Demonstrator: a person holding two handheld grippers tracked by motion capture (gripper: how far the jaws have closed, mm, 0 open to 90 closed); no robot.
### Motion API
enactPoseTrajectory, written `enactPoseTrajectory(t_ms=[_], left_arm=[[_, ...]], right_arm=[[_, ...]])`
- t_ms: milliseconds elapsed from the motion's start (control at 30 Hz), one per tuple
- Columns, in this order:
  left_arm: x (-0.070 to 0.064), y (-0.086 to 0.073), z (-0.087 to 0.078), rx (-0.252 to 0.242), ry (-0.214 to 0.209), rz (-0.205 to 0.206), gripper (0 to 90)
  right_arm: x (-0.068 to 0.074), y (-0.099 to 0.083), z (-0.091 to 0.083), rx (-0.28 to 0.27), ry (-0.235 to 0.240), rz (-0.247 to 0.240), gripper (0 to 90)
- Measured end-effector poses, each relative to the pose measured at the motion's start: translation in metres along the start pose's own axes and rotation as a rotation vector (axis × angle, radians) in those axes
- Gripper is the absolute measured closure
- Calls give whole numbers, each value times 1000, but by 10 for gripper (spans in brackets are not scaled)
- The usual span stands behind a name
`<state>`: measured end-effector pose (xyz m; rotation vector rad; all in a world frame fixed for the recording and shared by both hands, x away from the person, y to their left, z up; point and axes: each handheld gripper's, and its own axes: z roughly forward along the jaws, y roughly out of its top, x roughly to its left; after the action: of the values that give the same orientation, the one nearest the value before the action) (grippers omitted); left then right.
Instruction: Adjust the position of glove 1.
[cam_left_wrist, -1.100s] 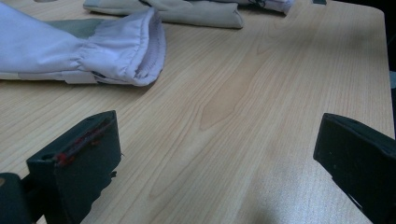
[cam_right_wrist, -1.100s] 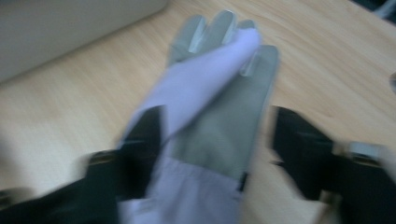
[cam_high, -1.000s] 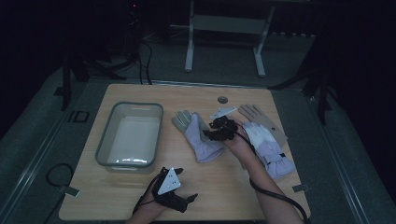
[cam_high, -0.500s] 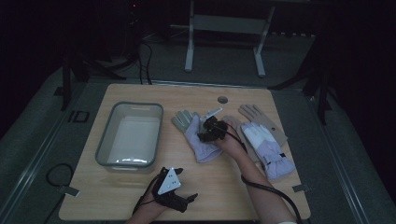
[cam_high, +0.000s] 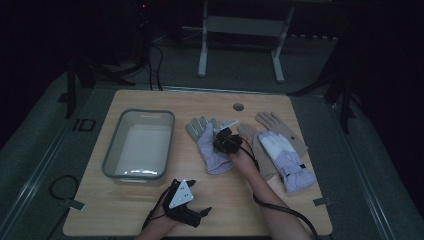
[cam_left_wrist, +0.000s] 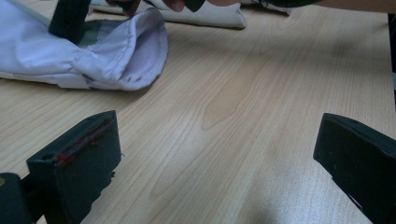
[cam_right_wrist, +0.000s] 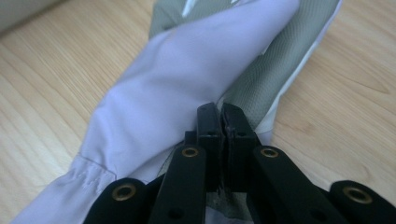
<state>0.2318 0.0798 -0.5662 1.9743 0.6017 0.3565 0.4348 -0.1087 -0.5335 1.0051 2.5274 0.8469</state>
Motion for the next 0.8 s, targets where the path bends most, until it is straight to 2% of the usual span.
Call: enactPoseTrajectory(t_ms=[100,233,300,400,500,667,800], left_arm=[[0,0,0,-2,0,-2,10],[0,0,0,2,0,1,10],[0,0,0,0,1,-1,10],[0,0,0,0,0,-1,10],[0,0,0,0,0,-1,10],[0,0,0,-7,6,-2,10],[0,0,0,-4,4,0,10]], right_arm=[[4,0,-12,-32,-3,66,875],[10,2,-29,-80,-22,120,877],[12,3,-37,-98,-36,132,877],[12,4,-52,-123,-46,161,877],[9,3,-70,-164,-31,221,877],[9,-1,-95,-223,-74,253,876],[9,-10,-103,-243,-76,268,875]])
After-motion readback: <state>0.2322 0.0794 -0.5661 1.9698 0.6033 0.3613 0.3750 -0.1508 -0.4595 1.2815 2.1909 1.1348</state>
